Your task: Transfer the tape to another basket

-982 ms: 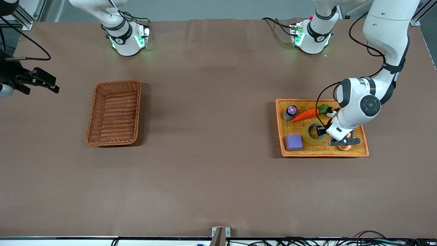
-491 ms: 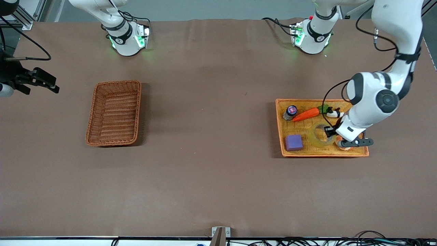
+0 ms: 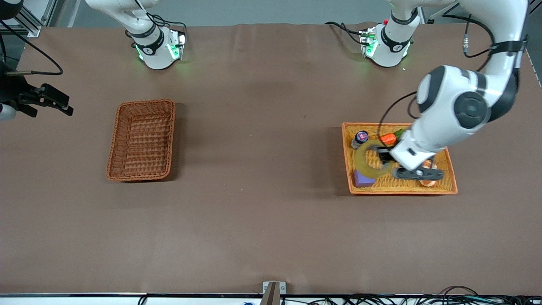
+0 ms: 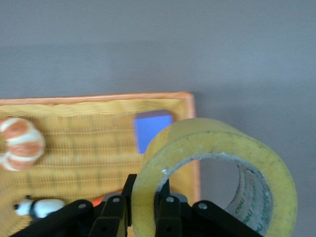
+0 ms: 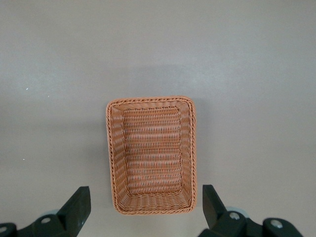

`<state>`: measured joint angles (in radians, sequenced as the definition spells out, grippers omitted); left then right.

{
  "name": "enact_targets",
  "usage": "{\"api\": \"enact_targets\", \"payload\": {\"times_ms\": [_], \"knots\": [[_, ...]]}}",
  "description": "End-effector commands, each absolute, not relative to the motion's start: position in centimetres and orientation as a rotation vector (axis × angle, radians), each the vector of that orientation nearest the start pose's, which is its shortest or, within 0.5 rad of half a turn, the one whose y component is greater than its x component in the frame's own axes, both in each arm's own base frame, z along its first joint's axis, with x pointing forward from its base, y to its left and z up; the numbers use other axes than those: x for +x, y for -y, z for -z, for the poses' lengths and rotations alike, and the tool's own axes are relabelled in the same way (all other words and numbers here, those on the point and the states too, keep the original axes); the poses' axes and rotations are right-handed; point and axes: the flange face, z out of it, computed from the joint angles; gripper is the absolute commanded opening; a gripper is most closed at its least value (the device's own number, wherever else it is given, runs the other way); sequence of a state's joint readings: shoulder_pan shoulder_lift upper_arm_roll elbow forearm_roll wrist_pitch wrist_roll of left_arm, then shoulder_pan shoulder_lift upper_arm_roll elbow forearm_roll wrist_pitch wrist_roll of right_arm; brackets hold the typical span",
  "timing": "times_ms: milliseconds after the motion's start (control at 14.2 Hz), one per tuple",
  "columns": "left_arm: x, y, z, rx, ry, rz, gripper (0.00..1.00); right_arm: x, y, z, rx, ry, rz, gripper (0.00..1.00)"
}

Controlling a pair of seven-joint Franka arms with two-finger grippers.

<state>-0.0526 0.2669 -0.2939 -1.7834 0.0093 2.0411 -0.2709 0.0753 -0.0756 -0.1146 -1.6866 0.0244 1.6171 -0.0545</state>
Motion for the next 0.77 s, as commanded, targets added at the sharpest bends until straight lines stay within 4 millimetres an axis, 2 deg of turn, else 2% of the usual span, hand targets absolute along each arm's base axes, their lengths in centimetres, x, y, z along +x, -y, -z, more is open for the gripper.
{"api": "enact_targets", "payload": {"times_ms": [0, 211, 351, 491, 632, 702], "knots": [[59.0, 27.7, -40.5, -3.203, -0.139, -0.043, 0.00, 53.0, 1.9, -61.7, -3.103, 0.018, 0.023, 1.00], [56.8, 35.9, -39.0, -3.217, -0.099, -0.060, 0.00, 53.0, 2.2, -61.7, -3.103, 0.010, 0.026, 1.00], [55.0, 40.6, -37.8, -3.229, -0.117, -0.085, 0.00, 53.0, 2.5, -61.7, -3.102, 0.001, 0.023, 1.00], [54.2, 45.2, -36.8, -3.315, -0.093, -0.186, 0.00, 53.0, 2.6, -61.6, -3.102, -0.004, 0.021, 1.00], [53.2, 50.5, -33.9, -3.353, -0.102, -0.275, 0.00, 53.1, 2.7, -61.6, -3.103, -0.006, 0.026, 1.00], [52.9, 51.9, -32.3, -3.345, -0.130, -0.278, 0.00, 53.1, 2.7, -61.6, -3.103, -0.006, 0.026, 1.00]]}}
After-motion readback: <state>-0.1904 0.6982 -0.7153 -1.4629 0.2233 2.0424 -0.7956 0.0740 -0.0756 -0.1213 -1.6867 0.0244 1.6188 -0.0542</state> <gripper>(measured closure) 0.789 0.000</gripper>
